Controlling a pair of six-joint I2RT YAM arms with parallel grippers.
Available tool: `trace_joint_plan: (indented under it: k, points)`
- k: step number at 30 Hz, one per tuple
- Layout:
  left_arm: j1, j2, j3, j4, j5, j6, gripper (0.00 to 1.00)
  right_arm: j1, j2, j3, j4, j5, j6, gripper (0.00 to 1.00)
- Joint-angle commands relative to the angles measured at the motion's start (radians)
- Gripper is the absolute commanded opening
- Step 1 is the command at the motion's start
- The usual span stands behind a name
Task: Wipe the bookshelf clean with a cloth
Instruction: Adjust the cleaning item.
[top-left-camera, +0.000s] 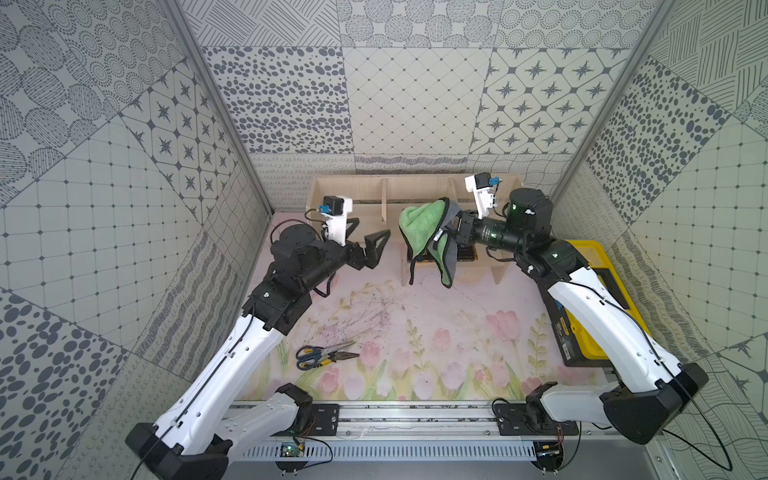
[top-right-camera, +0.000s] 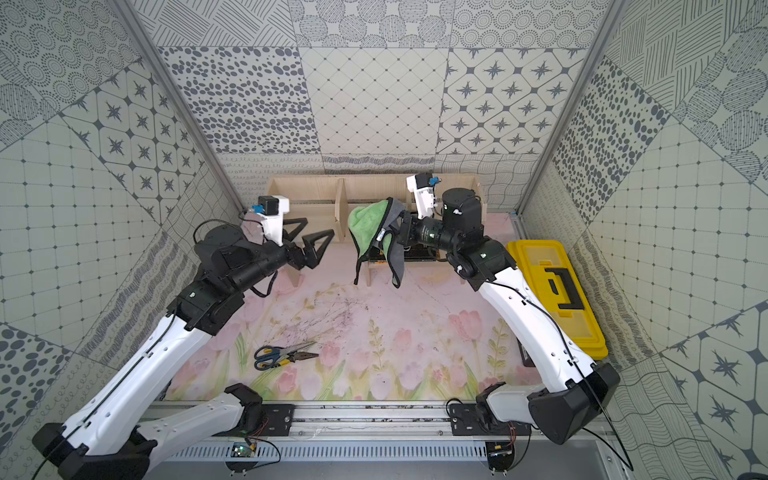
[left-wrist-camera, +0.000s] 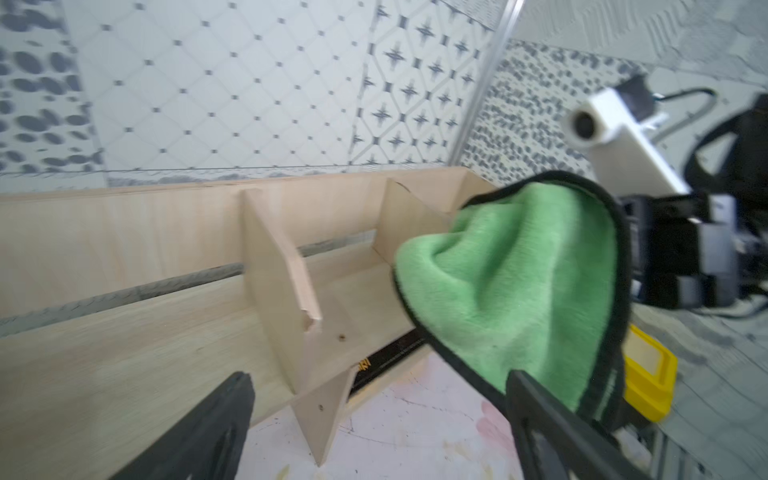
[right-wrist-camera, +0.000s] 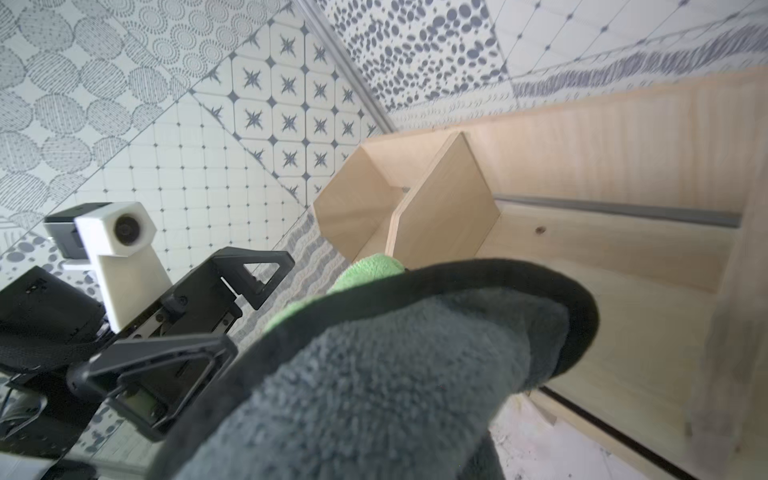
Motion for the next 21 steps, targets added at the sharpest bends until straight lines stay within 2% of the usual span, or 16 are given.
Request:
trace_joint_plan:
  k: [1,3,6,7,14,15,17,20,21]
  points:
    - [-0.194,0.022,0.020,0.032,0.112,0.254,0.99,0.005,-0.067,-0.037,0.181,-0.147,0.070,0.00]
    - [-0.228,0.046,0.025,0.054,0.117,0.260,0.99,0.007,-0.075,-0.066,0.211,-0.181,0.092,0.00]
    - [-0.262,0.102,0.065,0.031,0.217,0.255,0.99,0.021,-0.081,-0.090,0.243,-0.217,0.105,0.00]
    - [-0.275,0.122,0.076,0.022,0.214,0.262,0.99,0.025,-0.081,-0.095,0.255,-0.229,0.110,0.00]
    - [-0.312,0.162,0.041,0.128,0.066,0.264,0.99,0.082,-0.075,-0.133,0.373,-0.291,0.171,0.00]
    - [-0.312,0.155,0.029,0.151,0.062,0.262,0.96,0.084,-0.073,-0.141,0.388,-0.296,0.181,0.00]
    - [-0.310,0.140,0.013,0.178,0.054,0.262,0.81,0.086,-0.075,-0.160,0.415,-0.301,0.203,0.00]
    - [-0.313,0.126,-0.005,0.209,0.015,0.269,0.36,0.085,-0.078,-0.175,0.430,-0.301,0.218,0.00]
    - [-0.311,0.119,-0.017,0.223,0.001,0.275,0.16,0.085,-0.078,-0.181,0.437,-0.300,0.223,0.00]
